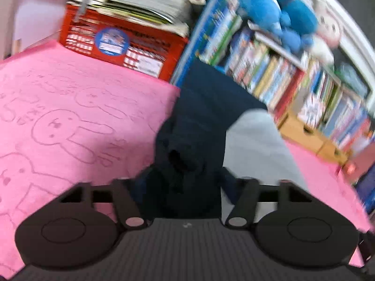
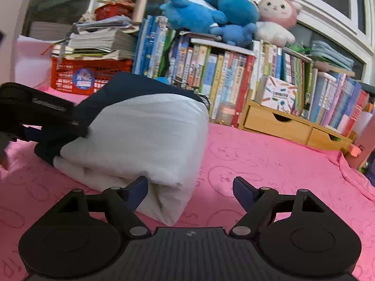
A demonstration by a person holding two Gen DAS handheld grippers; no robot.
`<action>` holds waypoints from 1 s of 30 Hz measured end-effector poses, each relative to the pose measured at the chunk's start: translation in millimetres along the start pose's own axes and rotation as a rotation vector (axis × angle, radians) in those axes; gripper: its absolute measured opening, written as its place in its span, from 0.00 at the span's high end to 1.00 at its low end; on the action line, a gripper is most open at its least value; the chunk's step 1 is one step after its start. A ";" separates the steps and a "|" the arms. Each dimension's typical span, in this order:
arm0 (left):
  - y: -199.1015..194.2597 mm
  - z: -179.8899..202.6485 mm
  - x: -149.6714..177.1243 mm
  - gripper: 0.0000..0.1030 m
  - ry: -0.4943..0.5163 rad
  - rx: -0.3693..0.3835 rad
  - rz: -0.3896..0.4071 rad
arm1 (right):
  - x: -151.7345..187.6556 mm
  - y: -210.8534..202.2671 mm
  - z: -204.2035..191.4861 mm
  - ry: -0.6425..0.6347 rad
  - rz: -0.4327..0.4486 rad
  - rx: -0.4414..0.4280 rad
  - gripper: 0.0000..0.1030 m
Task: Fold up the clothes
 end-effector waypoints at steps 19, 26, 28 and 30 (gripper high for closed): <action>-4.1 19.4 14.9 0.56 0.032 0.062 0.004 | 2.7 7.9 -3.7 -0.020 -0.050 0.041 0.16; -5.7 27.7 13.1 0.38 0.067 0.098 0.030 | 3.7 12.6 -1.4 -0.002 -0.076 0.048 0.16; 5.8 22.9 13.3 0.49 0.045 0.082 0.004 | 3.9 12.7 -1.8 -0.003 -0.075 0.050 0.16; 10.6 17.4 11.8 0.72 0.031 0.058 0.011 | 4.3 13.0 -2.1 -0.004 -0.075 0.051 0.16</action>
Point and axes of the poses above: each gripper's, at about its wrist camera, not at the fingertips, and y roughly the way its jaws point, z to its right, x to its underside, the point moved 4 cm from there along y, roughly the way its jaws point, and after that the axes turned 8 degrees about -x, right-handed, at the moved point
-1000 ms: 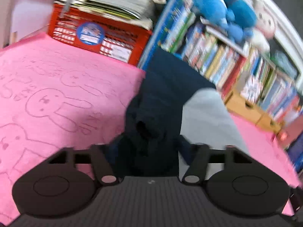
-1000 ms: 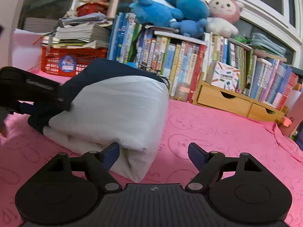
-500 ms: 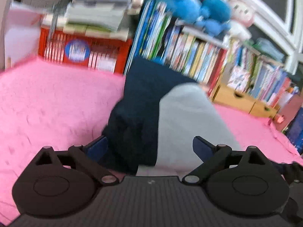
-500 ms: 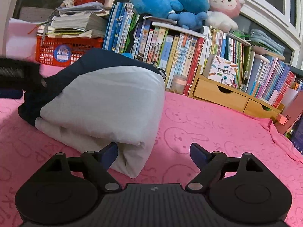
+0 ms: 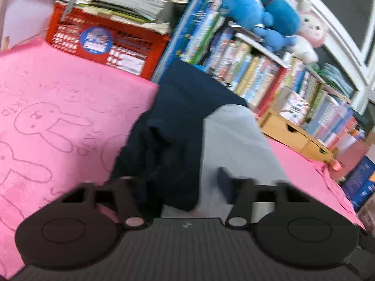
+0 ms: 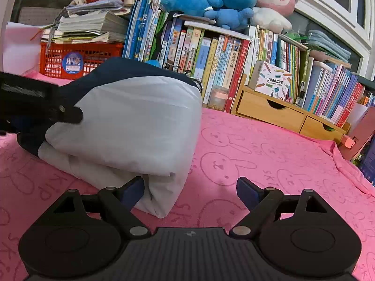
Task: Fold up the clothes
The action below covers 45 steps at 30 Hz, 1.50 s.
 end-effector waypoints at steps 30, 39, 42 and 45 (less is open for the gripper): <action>-4.3 -49.4 -1.1 0.60 0.130 -0.133 -0.035 | -15.7 -44.1 49.2 -0.068 0.076 -0.293 0.20; -13.4 -63.1 0.3 0.54 0.083 -0.102 -0.033 | -93.8 56.8 -32.2 0.060 0.052 -0.431 0.72; -26.8 -75.6 1.5 0.36 0.094 -0.138 -0.021 | -82.2 88.2 -73.4 -0.026 -0.028 -0.439 0.72; -42.1 -86.0 -6.4 0.40 0.105 -0.225 0.012 | -65.0 85.4 -100.1 -0.147 -0.013 -0.406 0.77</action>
Point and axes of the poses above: each gripper's, at about its wrist camera, not at the fingertips, and y roughly the way its jaws point, z to its right, x to its underside, the point moved 4 cm from there along y, roughly the way its jaws point, and after that the axes turned 8 degrees about -x, right-handed, at the moved point
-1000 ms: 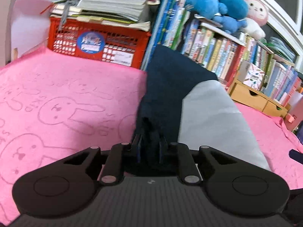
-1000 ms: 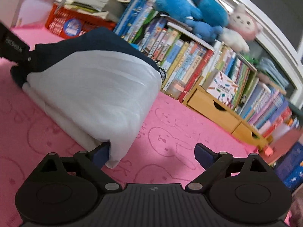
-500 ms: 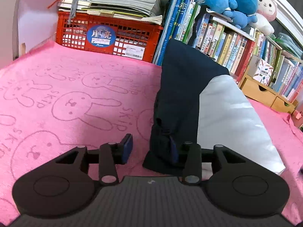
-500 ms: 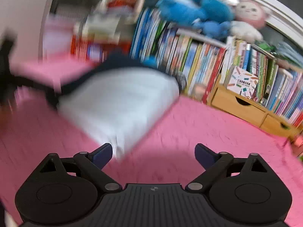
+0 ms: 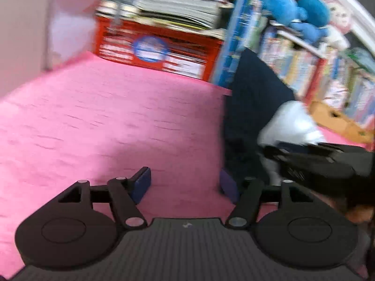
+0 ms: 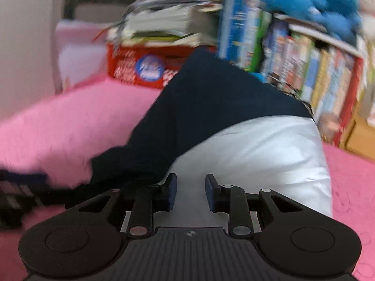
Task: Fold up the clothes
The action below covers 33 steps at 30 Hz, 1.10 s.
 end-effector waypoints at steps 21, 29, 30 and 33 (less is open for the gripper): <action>37.2 91.1 12.0 0.15 0.196 0.057 -0.055 | -29.0 16.9 189.4 0.422 -0.021 0.031 0.85; 33.8 81.9 9.1 0.13 0.146 0.102 -0.054 | -64.4 65.2 238.3 0.495 -0.032 0.183 0.85; 33.5 79.5 8.6 0.13 0.130 0.113 -0.053 | -73.6 56.7 223.9 0.434 -0.007 0.154 0.85; 32.8 75.6 7.7 0.13 0.098 0.133 -0.051 | -97.9 38.7 160.1 0.207 0.047 -0.038 0.82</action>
Point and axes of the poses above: each gripper's, at about its wrist camera, not at the fingertips, and y roughly the way its jaws point, z to its right, x to its underside, the point moved 4 cm from there along y, roughly the way its jaws point, and after that the axes turned 8 degrees about -x, right-handed, at the moved point
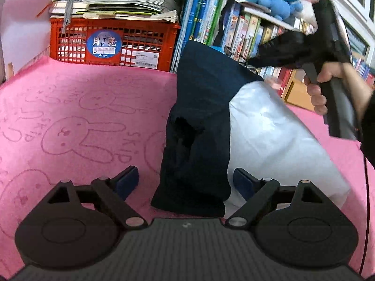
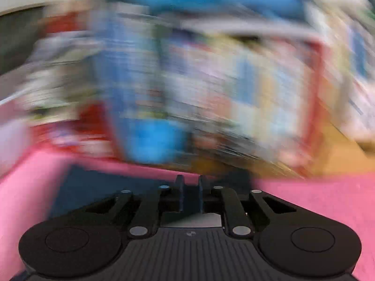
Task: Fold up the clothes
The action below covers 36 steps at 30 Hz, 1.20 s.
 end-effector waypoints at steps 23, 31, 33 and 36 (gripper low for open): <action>-1.4 -12.4 -1.7 0.13 -0.107 0.061 0.018 | 110.3 -156.5 -43.7 -0.101 -0.080 0.202 0.19; -1.5 -11.8 -1.4 0.13 -0.086 0.036 0.013 | 168.8 -146.7 -70.2 -0.188 -0.093 0.356 0.17; -4.7 -13.7 0.0 0.12 -0.036 0.015 0.004 | 170.8 -145.9 -65.7 -0.195 -0.078 0.409 0.15; -8.9 -24.0 3.4 0.04 0.035 -0.075 -0.014 | 179.5 -156.6 -47.8 -0.152 -0.085 0.406 0.14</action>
Point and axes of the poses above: each gripper's, at about its wrist camera, not at the fingertips, and y roughly the way its jaws point, z to its right, x to its underside, the point moved 4 cm from there along y, roughly the way its jaws point, and after that the axes turned 8 degrees about -x, right-handed, at the moved point
